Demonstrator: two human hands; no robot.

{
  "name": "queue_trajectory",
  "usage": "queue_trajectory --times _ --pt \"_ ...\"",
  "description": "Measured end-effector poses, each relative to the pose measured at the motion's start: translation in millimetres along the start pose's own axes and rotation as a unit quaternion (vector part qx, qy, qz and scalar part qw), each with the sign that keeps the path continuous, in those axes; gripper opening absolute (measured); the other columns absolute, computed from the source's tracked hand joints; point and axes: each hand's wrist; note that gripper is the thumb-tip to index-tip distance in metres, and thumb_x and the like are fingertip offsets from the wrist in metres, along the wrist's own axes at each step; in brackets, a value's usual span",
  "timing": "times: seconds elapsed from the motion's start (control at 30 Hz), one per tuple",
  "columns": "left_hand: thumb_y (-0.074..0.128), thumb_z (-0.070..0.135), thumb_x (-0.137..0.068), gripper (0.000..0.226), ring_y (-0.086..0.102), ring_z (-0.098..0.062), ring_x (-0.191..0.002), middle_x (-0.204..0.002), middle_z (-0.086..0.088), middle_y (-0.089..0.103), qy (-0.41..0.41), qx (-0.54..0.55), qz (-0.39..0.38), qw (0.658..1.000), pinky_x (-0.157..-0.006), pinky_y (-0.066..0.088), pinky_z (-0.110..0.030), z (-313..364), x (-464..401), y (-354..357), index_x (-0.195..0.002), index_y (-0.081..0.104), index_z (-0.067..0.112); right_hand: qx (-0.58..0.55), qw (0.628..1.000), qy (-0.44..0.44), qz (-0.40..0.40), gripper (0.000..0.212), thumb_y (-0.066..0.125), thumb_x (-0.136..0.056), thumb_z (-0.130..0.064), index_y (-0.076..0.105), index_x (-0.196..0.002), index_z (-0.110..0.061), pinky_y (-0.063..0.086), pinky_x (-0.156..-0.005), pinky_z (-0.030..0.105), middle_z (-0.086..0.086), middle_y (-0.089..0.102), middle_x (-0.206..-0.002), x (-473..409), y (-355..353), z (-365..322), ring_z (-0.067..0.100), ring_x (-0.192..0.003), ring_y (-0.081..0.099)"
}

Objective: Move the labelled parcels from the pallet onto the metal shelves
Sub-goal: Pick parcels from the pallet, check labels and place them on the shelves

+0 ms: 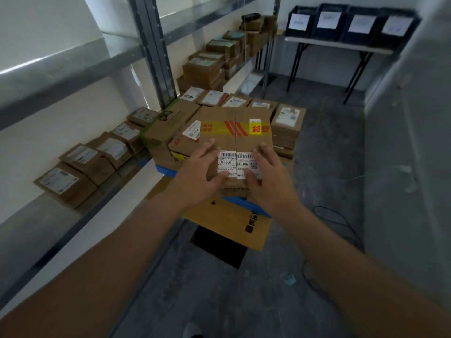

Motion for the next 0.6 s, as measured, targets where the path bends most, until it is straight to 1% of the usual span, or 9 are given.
queue_trajectory --times 0.13,0.27,0.37,0.43,0.53,0.6 --pt "0.065 0.047 -0.097 0.073 0.012 -0.011 -0.155 -0.169 0.007 0.018 0.013 0.012 -0.027 0.999 -0.119 0.015 -0.024 2 -25 19 -0.157 0.038 0.014 0.009 0.999 0.031 0.014 0.058 0.052 -0.103 -0.040 0.038 -0.154 -0.017 0.040 -0.113 0.045 -0.002 0.023 -0.165 -5 0 23 0.026 -0.144 0.035" --pt "0.064 0.048 -0.097 0.073 0.011 -0.011 -0.155 -0.169 0.008 0.015 0.029 0.031 -0.052 0.998 -0.122 0.019 -0.029 0 -49 34 -0.157 0.039 0.015 0.015 0.998 0.053 0.032 0.055 0.051 -0.103 -0.040 0.042 -0.152 -0.017 0.042 -0.111 0.048 -0.001 0.025 -0.164 -14 2 39 0.026 -0.142 0.038" --pt "0.063 0.049 -0.097 0.072 0.008 -0.009 -0.155 -0.170 0.010 0.010 0.039 0.048 -0.071 0.996 -0.120 0.015 -0.026 -1 -67 44 -0.157 0.038 0.018 0.022 0.996 0.076 0.046 0.054 0.051 -0.102 -0.041 0.043 -0.151 -0.019 0.043 -0.109 0.050 -0.001 0.026 -0.164 -21 4 51 0.027 -0.142 0.039" --pt "0.064 0.049 -0.096 0.072 0.006 -0.010 -0.155 -0.171 0.009 0.007 0.044 0.055 -0.080 0.994 -0.120 0.014 -0.026 -3 -80 50 -0.157 0.039 0.021 0.027 0.994 0.094 0.052 0.054 0.052 -0.102 -0.042 0.044 -0.150 -0.020 0.045 -0.107 0.051 -0.002 0.026 -0.164 -25 5 57 0.028 -0.141 0.040" --pt "0.062 0.053 -0.096 0.072 0.006 -0.012 -0.156 -0.170 0.012 0.003 0.047 0.061 -0.104 0.992 -0.124 0.022 -0.036 -8 -101 60 -0.157 0.038 0.026 0.041 0.991 0.115 0.063 0.054 0.052 -0.101 -0.042 0.044 -0.150 -0.022 0.045 -0.107 0.050 -0.003 0.026 -0.163 -35 8 65 0.026 -0.139 0.042" --pt "0.062 0.053 -0.096 0.071 0.005 -0.012 -0.156 -0.170 0.013 0.001 0.046 0.072 -0.121 0.989 -0.124 0.025 -0.040 -11 -112 67 -0.157 0.037 0.027 0.055 0.988 0.124 0.068 0.053 0.052 -0.100 -0.041 0.045 -0.149 -0.023 0.045 -0.107 0.049 -0.003 0.026 -0.163 -41 11 70 0.026 -0.136 0.044"
Point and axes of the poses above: each hand's wrist, its own x-axis away from the middle knuckle, its own y-axis out of the palm, z = x × y
